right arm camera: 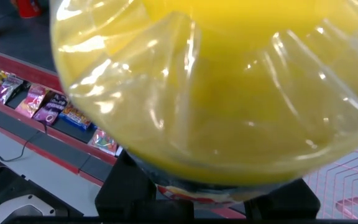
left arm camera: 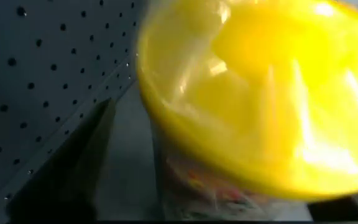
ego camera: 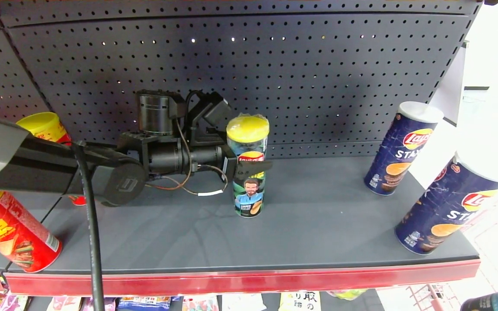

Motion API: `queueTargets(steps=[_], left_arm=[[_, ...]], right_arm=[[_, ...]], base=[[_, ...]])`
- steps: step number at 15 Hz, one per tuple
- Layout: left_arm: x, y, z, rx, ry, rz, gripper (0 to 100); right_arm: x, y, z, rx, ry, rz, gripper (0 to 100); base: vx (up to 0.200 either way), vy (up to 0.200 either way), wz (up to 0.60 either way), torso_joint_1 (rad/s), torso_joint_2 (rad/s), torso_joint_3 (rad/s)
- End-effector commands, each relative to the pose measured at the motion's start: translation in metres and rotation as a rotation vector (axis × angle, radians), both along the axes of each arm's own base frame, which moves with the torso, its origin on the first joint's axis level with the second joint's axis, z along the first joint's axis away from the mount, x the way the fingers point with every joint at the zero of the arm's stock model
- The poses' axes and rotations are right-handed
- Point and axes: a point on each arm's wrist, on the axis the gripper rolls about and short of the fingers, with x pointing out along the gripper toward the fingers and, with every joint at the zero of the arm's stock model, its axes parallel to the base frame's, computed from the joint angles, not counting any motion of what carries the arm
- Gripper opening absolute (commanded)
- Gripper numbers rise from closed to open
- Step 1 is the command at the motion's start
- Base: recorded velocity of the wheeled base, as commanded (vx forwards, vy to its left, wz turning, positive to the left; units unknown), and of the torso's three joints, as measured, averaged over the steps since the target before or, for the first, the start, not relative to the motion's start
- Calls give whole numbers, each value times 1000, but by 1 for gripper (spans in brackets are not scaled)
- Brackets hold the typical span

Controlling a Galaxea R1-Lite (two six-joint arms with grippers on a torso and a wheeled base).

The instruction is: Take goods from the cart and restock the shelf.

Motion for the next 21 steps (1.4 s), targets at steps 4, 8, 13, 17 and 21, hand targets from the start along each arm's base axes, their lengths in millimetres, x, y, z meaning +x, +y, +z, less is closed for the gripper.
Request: queueTargets(steps=[4, 8, 13, 17, 21], left_arm=[[-8, 3, 1, -1, 9, -26, 0], [-46, 22, 5, 2, 38, -71, 0], [-85, 41, 1, 13, 69, -113, 0], [-92, 47, -8, 49, 46, -137, 0], [-95, 48, -13, 63, 41, -146, 0]], right_arm=[[1, 0, 1, 0, 1, 1, 0], [2, 0, 4, 0, 1, 1, 0], [4, 0, 6, -1, 8, 3, 0], [4, 0, 6, -1, 8, 4, 0], [4, 0, 8, -1, 2, 6, 0]], base=[[0, 0, 0, 0, 0, 0], [0, 0, 0, 0, 0, 0], [0, 0, 0, 0, 0, 0], [0, 0, 0, 0, 0, 0], [0, 0, 0, 0, 0, 0]])
